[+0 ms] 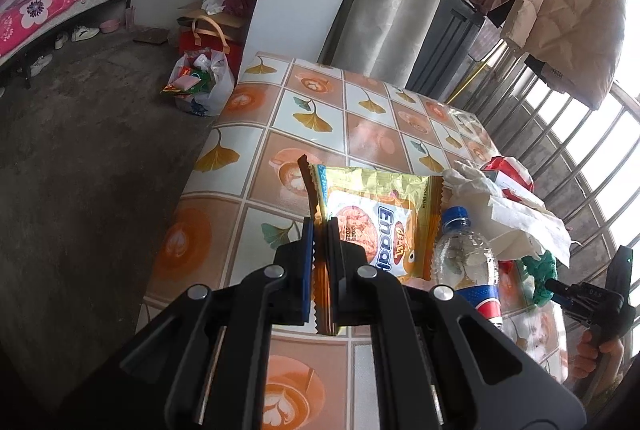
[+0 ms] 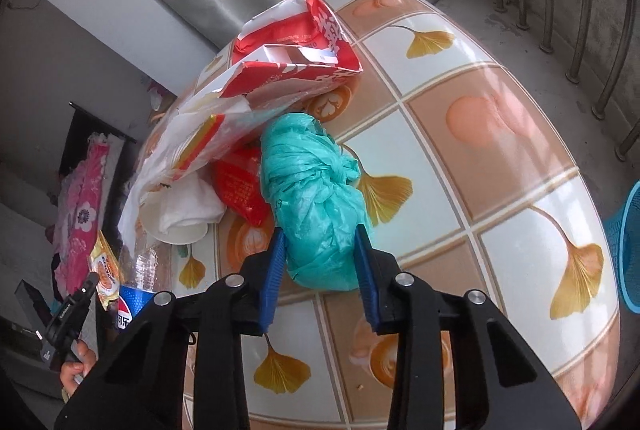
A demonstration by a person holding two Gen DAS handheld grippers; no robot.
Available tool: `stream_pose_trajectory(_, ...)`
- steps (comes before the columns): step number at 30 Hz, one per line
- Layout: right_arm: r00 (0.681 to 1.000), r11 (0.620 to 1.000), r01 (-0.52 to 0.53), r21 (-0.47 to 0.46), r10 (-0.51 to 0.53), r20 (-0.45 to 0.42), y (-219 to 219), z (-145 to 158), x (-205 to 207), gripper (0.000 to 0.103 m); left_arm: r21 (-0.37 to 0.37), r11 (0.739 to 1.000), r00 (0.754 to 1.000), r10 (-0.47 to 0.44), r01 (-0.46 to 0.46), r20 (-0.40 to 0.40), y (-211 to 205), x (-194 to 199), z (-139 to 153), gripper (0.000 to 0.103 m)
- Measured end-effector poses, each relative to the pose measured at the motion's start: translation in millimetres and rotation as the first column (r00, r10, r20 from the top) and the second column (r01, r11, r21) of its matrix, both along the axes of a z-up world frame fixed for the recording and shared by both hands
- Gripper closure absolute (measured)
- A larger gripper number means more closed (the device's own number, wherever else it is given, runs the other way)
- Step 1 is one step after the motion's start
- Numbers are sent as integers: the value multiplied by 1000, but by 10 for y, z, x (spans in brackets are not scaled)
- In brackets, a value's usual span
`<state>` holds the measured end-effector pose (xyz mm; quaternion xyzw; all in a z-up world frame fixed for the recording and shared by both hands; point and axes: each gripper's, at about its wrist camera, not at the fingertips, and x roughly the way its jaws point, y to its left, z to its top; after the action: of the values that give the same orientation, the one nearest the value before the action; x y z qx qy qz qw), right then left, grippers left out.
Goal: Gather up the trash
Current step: 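Grasp and lift the teal plastic bag with the right tool while the left holds the snack packet, then carry the Enaak packet and teal bag to the blue wastebasket and open both tools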
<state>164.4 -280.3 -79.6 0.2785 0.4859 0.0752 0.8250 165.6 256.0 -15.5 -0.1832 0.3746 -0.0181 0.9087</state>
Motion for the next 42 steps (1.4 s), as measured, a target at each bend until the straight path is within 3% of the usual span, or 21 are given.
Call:
stream_pose_trajectory(7, 1000, 999, 18, 35, -18, 1, -179, 5, -433, 74, -2, 999, 998, -35, 35, 48, -146, -82, 278, 98)
stream_pose_trajectory(16, 993, 996, 51, 68, -57, 100, -457, 266, -743, 75, 11, 990, 979, -138, 138, 147, -585, -202, 779, 98)
stream_pose_trajectory(21, 985, 996, 75, 43, -81, 154, -678, 394, -877, 75, -23, 966, 958, -252, 258, 138, -1035, -198, 901, 98)
stream_pose_trajectory(26, 970, 988, 132, 80, -145, 193, -1005, 428, -1092, 75, 12, 927, 917, -372, 374, 144, -1630, -236, 993, 98)
stream_pose_trajectory(31, 948, 968, 221, 117, -241, 207, -1391, 346, -1427, 75, 39, 859, 853, -511, 510, 103, -2349, -195, 1006, 98)
stream_pose_trajectory(35, 918, 936, 325, 138, -347, 192, -1786, 217, -1740, 75, 53, 782, 780, -623, 621, 55, -3014, -119, 972, 98)
stream_pose_trajectory(42, 817, 828, 542, 143, -560, 142, -2463, -75, -2358, 75, 89, 606, 611, -789, 791, -57, -4466, -120, 696, 98)
